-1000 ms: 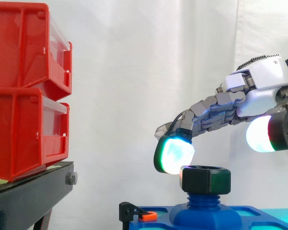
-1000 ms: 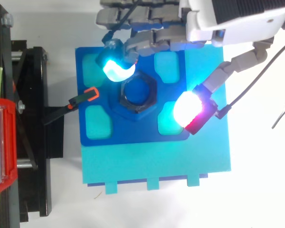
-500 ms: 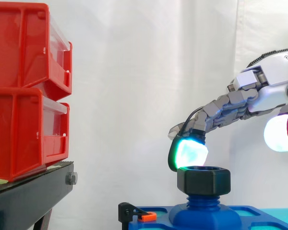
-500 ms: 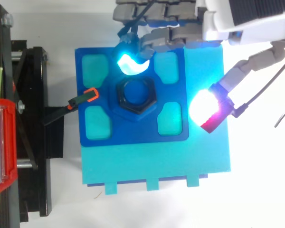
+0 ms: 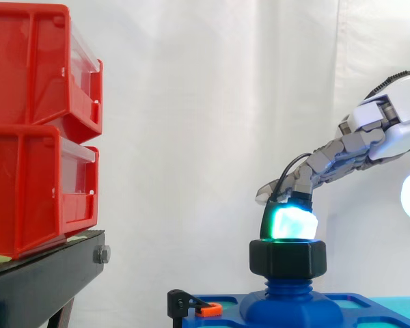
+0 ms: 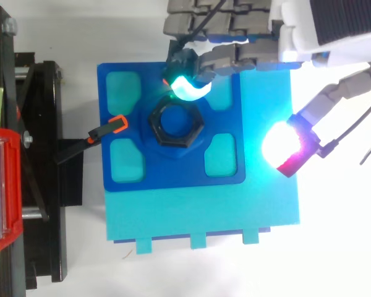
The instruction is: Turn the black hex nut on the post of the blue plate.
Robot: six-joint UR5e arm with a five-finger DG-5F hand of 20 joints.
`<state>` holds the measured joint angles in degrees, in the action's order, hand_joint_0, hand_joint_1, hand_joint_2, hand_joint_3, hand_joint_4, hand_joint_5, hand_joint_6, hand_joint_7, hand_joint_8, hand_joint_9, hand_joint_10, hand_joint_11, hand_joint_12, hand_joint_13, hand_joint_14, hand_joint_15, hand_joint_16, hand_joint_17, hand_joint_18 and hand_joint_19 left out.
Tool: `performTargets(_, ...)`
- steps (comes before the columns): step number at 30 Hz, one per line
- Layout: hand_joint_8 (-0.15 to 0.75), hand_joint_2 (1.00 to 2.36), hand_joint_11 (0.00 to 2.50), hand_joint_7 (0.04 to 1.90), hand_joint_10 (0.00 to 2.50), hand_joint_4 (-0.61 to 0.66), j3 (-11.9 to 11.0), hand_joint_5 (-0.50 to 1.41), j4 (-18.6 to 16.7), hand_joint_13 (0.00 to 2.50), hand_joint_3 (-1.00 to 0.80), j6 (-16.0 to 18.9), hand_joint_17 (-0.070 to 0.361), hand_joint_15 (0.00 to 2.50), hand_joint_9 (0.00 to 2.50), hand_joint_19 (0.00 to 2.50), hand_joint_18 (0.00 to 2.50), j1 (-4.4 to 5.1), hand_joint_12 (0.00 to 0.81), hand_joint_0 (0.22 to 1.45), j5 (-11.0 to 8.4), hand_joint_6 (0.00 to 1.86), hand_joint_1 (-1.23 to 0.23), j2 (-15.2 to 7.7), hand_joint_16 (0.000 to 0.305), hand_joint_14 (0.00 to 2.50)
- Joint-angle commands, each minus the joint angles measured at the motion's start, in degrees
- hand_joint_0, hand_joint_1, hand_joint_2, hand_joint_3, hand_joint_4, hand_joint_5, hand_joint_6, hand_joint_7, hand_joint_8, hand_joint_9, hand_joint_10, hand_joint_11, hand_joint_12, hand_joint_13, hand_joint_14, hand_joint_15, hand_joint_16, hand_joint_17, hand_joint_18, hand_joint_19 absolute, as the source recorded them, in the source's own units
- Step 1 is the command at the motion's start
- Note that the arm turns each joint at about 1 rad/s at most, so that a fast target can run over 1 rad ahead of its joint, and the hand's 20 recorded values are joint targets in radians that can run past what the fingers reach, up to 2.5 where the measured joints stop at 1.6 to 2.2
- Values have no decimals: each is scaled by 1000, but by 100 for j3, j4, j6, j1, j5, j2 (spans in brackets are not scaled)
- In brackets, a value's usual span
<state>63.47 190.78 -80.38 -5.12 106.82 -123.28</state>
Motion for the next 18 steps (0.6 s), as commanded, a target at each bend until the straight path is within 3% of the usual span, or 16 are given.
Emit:
performTargets(1,206,1000,0,743,0,148,8,-298,21,0,-500,-48,129,0,0,37,0,38,372,382,-12,502,-455,76,57,0)
performTargets(8,204,1000,0,743,0,148,8,-297,179,0,-500,-144,128,0,0,36,0,99,371,384,-65,502,-455,182,57,0)
performTargets(18,202,1000,0,742,0,145,-1,-297,346,0,-500,-135,127,0,0,35,0,231,369,389,-337,502,-471,384,56,0)
